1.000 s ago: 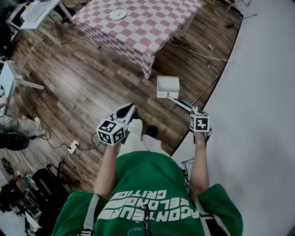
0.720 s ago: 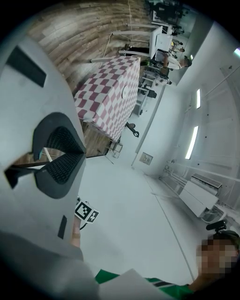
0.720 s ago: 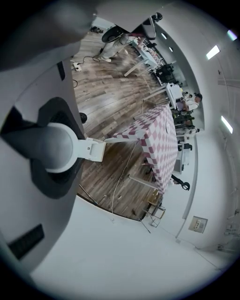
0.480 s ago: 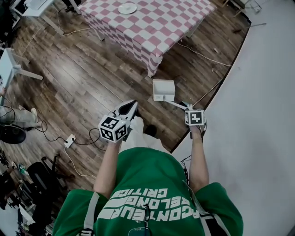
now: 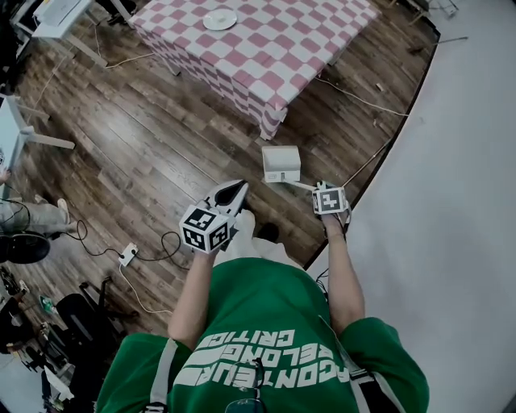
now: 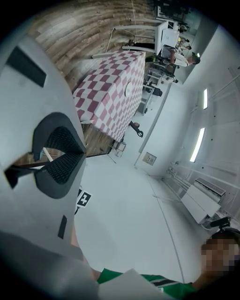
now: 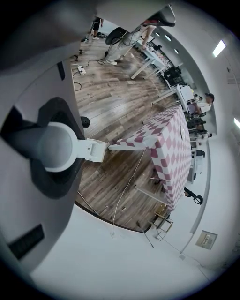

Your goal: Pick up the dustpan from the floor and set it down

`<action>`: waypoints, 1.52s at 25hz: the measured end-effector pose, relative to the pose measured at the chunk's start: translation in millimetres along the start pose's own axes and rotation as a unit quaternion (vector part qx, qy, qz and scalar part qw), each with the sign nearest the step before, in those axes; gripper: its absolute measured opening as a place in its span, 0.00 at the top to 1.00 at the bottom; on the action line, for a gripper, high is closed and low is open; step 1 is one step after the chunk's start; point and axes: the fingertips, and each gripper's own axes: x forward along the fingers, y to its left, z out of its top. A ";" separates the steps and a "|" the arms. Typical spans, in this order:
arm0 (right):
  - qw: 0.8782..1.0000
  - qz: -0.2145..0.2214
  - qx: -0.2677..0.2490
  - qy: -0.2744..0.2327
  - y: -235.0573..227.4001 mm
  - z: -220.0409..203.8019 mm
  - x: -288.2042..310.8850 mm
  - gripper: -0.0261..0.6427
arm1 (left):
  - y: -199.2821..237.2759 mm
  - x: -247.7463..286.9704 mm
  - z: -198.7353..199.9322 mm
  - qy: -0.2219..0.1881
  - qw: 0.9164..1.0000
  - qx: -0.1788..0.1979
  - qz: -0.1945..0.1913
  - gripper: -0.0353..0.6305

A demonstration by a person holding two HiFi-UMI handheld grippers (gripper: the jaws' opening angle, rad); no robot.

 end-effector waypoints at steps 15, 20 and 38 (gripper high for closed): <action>0.999 0.007 0.004 0.042 12.4 45.0 64.7 0.79 | 40.6 28.2 16.4 0.026 1.000 -0.006 -0.005 0.94; 0.999 0.008 0.007 0.053 16.1 59.6 85.0 0.79 | 57.9 34.3 19.9 0.035 0.999 -0.012 -0.004 0.94; 0.996 0.007 0.008 0.089 25.3 91.3 105.9 0.79 | 77.5 55.5 28.1 0.055 0.998 -0.012 -0.021 0.94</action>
